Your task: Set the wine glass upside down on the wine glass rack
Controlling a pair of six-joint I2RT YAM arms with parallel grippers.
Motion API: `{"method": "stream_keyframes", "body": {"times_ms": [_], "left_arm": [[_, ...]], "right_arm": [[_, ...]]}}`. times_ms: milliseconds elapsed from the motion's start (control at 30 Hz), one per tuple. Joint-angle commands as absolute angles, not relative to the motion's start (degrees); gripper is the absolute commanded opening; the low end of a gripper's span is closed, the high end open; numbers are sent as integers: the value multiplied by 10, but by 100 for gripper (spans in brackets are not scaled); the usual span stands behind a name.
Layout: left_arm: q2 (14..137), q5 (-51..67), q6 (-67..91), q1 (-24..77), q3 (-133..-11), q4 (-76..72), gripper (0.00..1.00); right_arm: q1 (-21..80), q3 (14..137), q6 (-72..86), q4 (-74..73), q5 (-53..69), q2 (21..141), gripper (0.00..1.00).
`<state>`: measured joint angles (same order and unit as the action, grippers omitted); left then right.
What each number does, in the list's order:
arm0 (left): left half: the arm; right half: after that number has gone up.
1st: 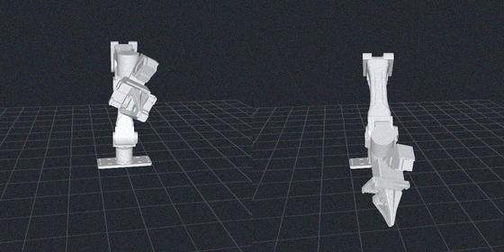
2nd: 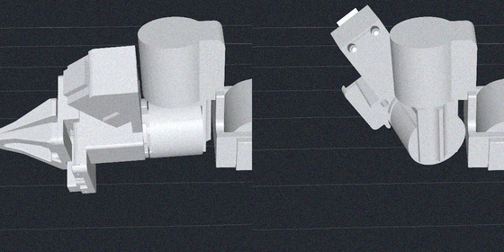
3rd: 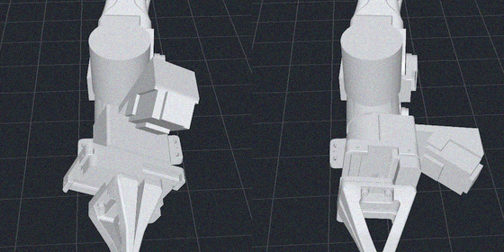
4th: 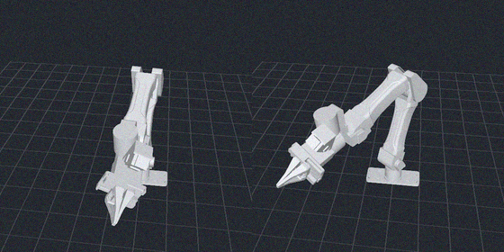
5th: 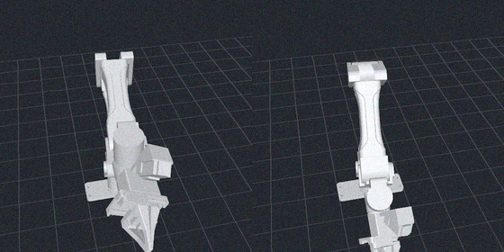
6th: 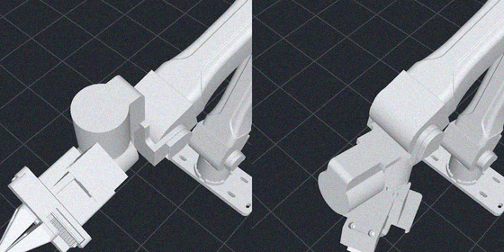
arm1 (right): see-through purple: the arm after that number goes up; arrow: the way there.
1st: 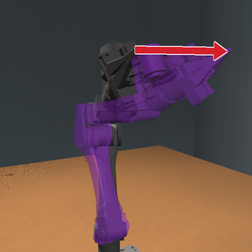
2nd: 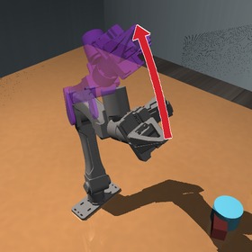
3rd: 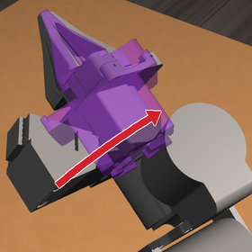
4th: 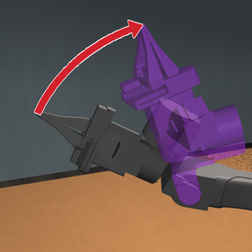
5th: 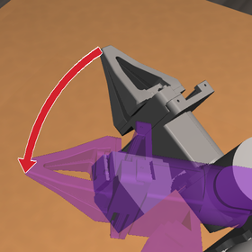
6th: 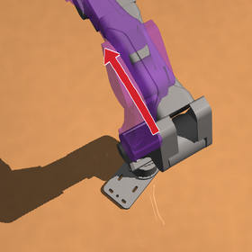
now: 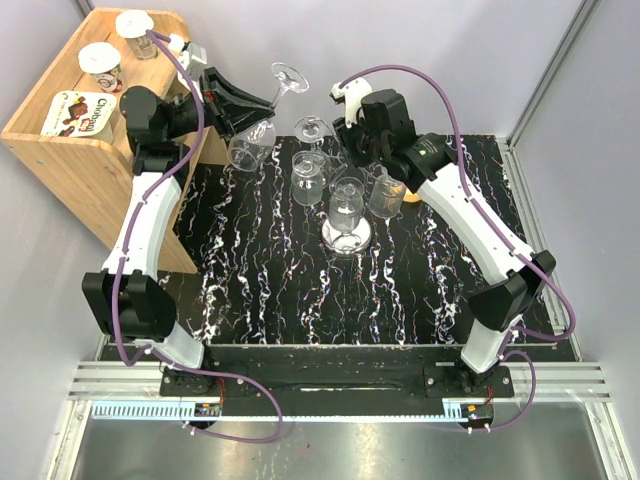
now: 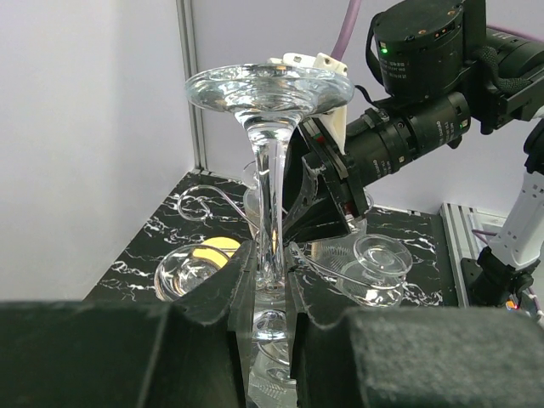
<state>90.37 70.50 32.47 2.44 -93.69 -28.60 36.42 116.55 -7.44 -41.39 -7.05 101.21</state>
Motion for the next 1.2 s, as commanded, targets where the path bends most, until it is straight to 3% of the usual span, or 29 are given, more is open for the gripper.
{"method": "stream_keyframes", "body": {"times_ms": [0,367,900,1167], "left_arm": [[904,705,338,31,-945,-351,0],[915,706,351,31,-934,-385,0],[951,713,282,1,-965,-338,0],[961,736,307,1,-904,-452,0]], "right_arm": [[370,1168,-131,-409,-32,969,12],[362,1168,-169,-422,41,950,9],[323,1318,-207,-537,179,1021,7],[323,1377,-208,-563,204,1056,6]]}}
